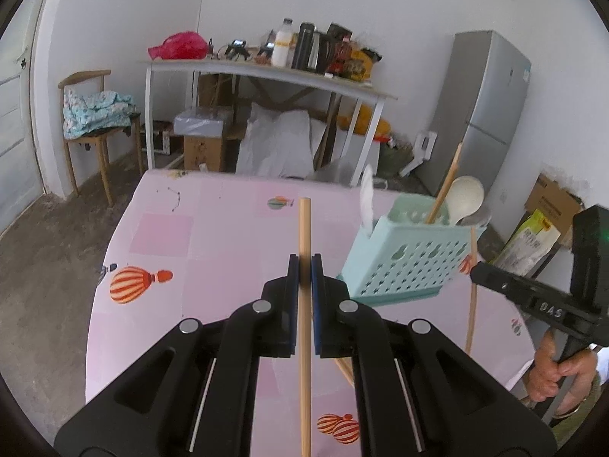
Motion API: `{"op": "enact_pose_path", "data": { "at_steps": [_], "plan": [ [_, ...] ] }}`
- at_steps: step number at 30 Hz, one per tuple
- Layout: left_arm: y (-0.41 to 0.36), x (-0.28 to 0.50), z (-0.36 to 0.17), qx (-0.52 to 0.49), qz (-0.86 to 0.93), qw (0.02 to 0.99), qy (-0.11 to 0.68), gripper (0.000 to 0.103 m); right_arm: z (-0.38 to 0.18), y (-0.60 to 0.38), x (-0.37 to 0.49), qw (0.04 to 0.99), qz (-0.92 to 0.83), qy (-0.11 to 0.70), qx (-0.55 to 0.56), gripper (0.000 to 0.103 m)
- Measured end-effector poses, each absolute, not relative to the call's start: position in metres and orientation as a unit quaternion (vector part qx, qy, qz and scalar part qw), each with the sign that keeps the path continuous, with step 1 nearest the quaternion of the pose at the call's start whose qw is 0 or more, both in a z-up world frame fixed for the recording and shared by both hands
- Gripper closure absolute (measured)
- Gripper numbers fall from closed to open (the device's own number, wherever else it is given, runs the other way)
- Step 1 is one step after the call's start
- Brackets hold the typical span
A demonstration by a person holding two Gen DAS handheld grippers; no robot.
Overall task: Organize utensils
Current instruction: 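Lift both held chopsticks up toward the green holder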
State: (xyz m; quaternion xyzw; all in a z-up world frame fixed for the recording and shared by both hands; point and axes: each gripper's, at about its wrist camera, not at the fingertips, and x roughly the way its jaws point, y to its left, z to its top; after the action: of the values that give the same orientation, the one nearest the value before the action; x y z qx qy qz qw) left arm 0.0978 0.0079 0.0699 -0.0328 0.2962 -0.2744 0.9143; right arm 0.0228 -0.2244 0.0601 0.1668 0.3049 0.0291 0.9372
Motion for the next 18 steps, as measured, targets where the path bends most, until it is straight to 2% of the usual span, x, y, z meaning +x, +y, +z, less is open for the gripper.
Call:
{"op": "enact_pose_path", "data": {
  "at_steps": [18],
  "plan": [
    [-0.001, 0.083, 0.137, -0.067, -0.358, 0.906, 0.213, 0.099, 0.066, -0.244, 0.011, 0.941, 0.012, 0.284, 0.184, 0.096]
  ]
}}
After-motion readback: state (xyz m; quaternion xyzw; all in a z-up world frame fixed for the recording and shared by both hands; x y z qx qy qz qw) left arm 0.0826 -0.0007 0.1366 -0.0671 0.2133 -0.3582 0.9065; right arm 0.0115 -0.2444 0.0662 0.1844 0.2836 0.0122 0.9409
